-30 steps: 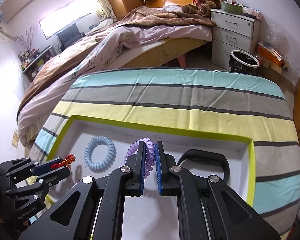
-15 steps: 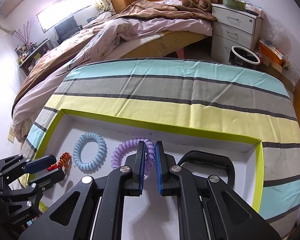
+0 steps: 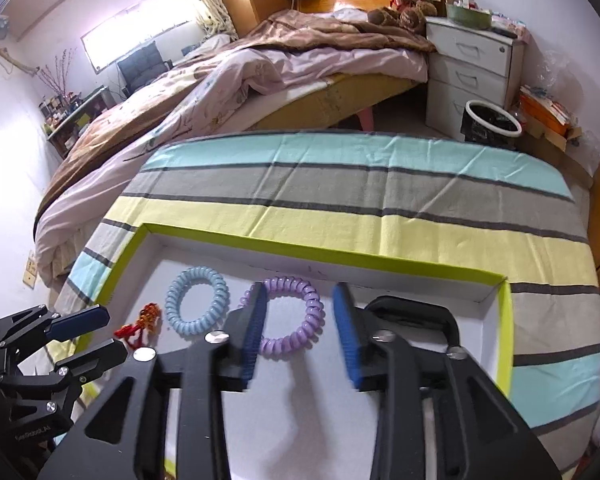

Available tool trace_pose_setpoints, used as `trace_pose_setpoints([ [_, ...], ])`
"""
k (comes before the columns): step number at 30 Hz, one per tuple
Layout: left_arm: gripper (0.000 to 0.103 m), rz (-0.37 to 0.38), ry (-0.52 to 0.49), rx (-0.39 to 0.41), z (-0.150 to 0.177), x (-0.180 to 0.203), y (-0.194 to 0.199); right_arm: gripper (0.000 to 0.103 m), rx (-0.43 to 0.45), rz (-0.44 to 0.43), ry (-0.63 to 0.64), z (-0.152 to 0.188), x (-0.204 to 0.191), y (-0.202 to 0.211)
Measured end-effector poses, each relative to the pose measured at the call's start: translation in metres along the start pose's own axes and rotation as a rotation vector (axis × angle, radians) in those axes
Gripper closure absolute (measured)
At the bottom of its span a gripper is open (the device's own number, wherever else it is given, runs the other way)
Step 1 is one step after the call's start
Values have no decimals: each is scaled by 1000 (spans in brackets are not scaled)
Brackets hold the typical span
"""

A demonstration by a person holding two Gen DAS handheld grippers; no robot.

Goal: Organize jewelry
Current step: 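Carry the red tassel and purple hair tie into the box and open both tools, then withdraw both open tools from the box back over the remaining jewelry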

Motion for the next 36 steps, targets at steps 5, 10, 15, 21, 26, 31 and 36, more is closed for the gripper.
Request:
trace_pose_setpoints([
  [5,62,7,0,33,7,1,24,66,42,4,-1,4,-2,27],
  [10,62,16,21,57,19,-5,47,66,75,17,-16,17,-2,53],
  [15,62,3,42,70,35,-14,65,66,104,23,-31,40,-3,79],
  [21,62,22,91,93,54,-24,85,66,129,42,-63,73,2,108],
  [26,62,46,91,107,72,-24,96,65,147,72,-105,107,15,132],
  [31,62,42,114,109,88,-28,101,64,126,102,-134,141,21,143],
  [36,62,47,132,84,103,-34,99,57,88,105,-139,164,18,140],
])
Point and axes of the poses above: each gripper's, at about its wrist camera, not at the fingertips, and y roughly against the way its jaws point, x to its right, z to its underside, the point moved 6 cm from there along -y, roughly the way its jaws point, and after that the axes turned 11 degrees about y, right-handed, at the moved point
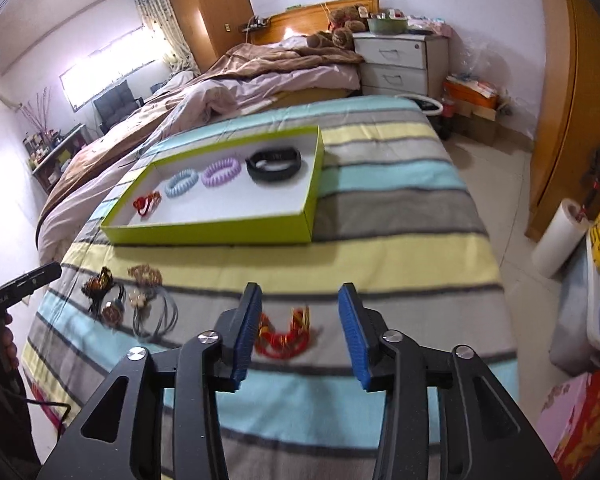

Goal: Organize jewelry
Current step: 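Withdraw both open tools from the box back over the remaining jewelry, then grasp the red beaded bracelet with the right tool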

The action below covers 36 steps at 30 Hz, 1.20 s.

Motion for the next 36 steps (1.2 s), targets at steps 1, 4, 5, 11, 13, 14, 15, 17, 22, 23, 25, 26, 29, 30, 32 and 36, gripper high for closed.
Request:
trace_pose_setpoints([
  [1,62,-4,1,-5,3,-1,0,53,-3,-10,-6,2,-1,-1],
  [4,51,-11,16,-16,8,-7,1,53,-12,-27,-2,10,-6,-7],
  [5,45,-10,23,-17,9,-9,1,53,-16,-28,4,12,-8,-8],
  [11,34,16,51,-15,13,-15,5,53,-37,41,99,14,-25,-20],
  [13,34,9,49,-22,14,-16,4,53,-1,64,157,11,-33,-15],
  [14,34,7,51,-28,14,-17,3,53,2,54,176,11,-37,-14],
  [15,35,2,54,-30,15,-18,1,53,4,38,196,11,-42,-14],
  [17,35,-3,62,-33,14,-20,0,53,-16,27,220,12,-47,-18],
  [22,35,-3,52,-60,18,-17,-5,53,-86,18,216,18,-42,-32],
  [23,35,-2,50,-63,19,-17,-5,53,-84,13,212,18,-41,-32],
  [25,35,0,54,-71,20,-16,-8,53,-90,14,206,20,-38,-32],
  [26,35,-1,53,-73,21,-16,-8,53,-91,19,206,20,-38,-32],
  [29,35,0,43,-84,22,-13,-11,55,-95,42,221,22,-40,-30],
  [30,35,1,36,-89,23,-11,-12,58,-98,58,230,22,-40,-31],
  [32,35,-12,21,-96,24,-8,-15,77,-101,114,244,22,-38,-30],
  [36,35,-34,-6,-101,27,-3,-19,87,-95,126,213,23,-31,-27],
])
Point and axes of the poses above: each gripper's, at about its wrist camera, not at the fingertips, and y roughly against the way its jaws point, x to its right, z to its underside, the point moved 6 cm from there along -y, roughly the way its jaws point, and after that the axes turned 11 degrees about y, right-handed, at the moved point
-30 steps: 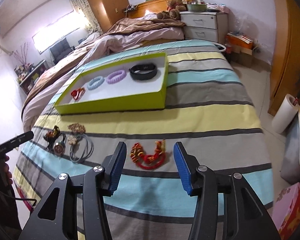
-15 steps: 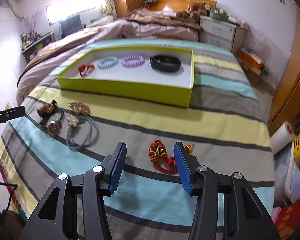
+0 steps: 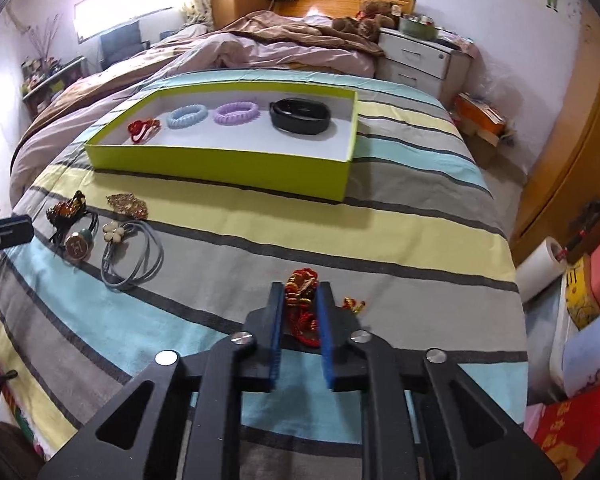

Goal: Organize jewelry
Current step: 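Grasp the red beaded bracelet with the right tool, then grasp the brown beaded bracelet with the left tool while the right tool holds the red bracelet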

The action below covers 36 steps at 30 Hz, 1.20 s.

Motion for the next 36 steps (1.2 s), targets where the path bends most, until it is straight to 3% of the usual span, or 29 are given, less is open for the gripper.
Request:
trace_pose_setpoints([
  [6,35,-42,-19,14,-6,5,-5,95,32,7,-23,-1,1,6],
  [18,36,-89,-37,7,-17,16,-27,95,96,-22,-60,-8,-4,20],
  [27,62,-110,-54,2,-18,18,-32,95,110,-38,-73,-9,-7,22],
  [36,73,-96,-47,13,-19,17,-29,95,117,-43,-76,-10,-9,23],
])
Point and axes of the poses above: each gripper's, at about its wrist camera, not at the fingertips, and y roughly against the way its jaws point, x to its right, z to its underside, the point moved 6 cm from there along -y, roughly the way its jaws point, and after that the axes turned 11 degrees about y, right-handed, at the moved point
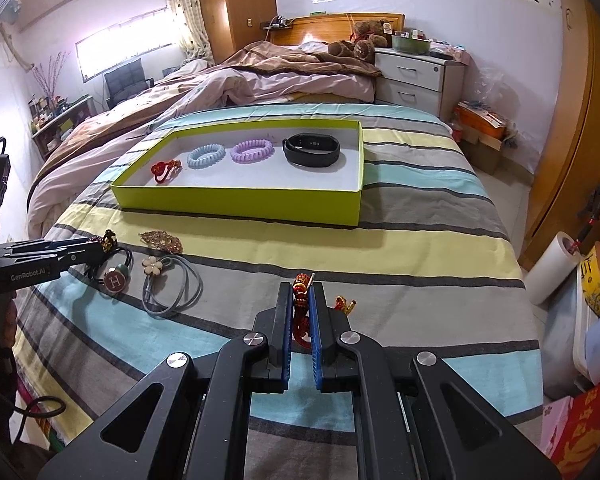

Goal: Organize jewelry
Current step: 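Grasp the brown beaded bracelet with the left tool while the right tool holds the red bracelet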

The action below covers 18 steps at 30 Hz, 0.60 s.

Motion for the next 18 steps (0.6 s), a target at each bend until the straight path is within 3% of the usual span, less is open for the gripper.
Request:
trace_pose_setpoints([
  [3,78,7,-1,14,0,0,4,95,2,4,-3,0,1,0],
  [18,79,19,8,70,-8,-3,26,95,25,11,-7,-5,2,8],
])
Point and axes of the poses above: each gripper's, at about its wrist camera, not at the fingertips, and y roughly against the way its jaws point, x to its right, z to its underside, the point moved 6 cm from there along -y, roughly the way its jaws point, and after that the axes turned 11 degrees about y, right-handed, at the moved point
